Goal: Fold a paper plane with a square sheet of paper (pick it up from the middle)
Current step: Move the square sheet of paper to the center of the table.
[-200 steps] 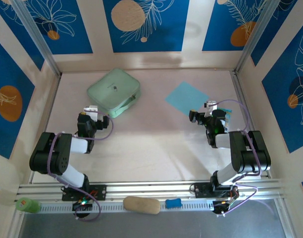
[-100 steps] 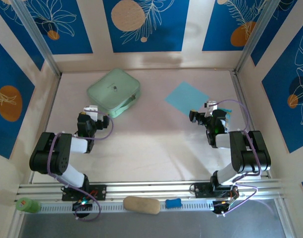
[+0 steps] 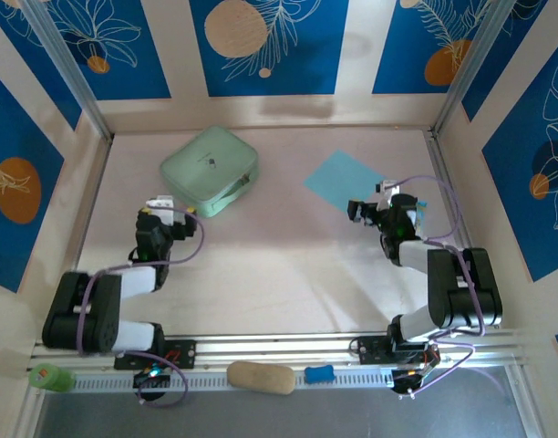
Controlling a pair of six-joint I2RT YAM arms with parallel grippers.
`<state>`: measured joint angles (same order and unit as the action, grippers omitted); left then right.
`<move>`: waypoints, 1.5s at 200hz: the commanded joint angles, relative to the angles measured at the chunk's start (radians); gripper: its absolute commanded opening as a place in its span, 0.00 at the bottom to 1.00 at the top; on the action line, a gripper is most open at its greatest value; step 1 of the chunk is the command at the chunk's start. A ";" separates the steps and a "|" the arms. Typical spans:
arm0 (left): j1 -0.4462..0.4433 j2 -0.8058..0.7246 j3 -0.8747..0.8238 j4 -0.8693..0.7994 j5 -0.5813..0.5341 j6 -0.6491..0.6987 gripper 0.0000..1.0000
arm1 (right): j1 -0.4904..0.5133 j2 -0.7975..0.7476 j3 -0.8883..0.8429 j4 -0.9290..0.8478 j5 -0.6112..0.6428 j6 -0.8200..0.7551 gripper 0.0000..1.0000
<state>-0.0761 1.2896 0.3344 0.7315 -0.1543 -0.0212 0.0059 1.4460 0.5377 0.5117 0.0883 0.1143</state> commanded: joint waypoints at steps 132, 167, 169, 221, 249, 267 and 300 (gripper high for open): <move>-0.020 -0.193 0.421 -0.882 0.469 -0.625 1.00 | 0.129 0.443 0.739 -0.780 -0.285 0.603 0.97; -0.040 -0.220 0.390 -0.927 0.475 -0.637 1.00 | 0.120 0.551 0.846 -0.824 -0.253 0.604 0.97; -0.040 -0.220 0.388 -0.928 0.478 -0.640 1.00 | 0.119 0.558 0.855 -0.831 -0.251 0.604 0.97; -0.060 -0.256 0.376 -0.974 0.491 -0.641 1.00 | 0.104 0.671 0.958 -0.953 -0.248 0.607 0.97; -0.060 -0.272 0.402 -1.024 0.469 -0.606 1.00 | 0.125 0.654 0.896 -0.954 -0.265 0.593 0.97; -0.060 -0.282 0.422 -1.058 0.456 -0.591 1.00 | 0.151 0.627 0.843 -0.962 -0.270 0.579 0.96; -0.060 -0.323 0.420 -1.090 0.460 -0.598 1.00 | 0.237 0.547 0.700 -0.944 -0.301 0.548 0.96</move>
<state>-0.1295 1.0111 0.7269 -0.3088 0.3061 -0.6369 0.1696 2.0228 1.3563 -0.3454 -0.1688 0.6884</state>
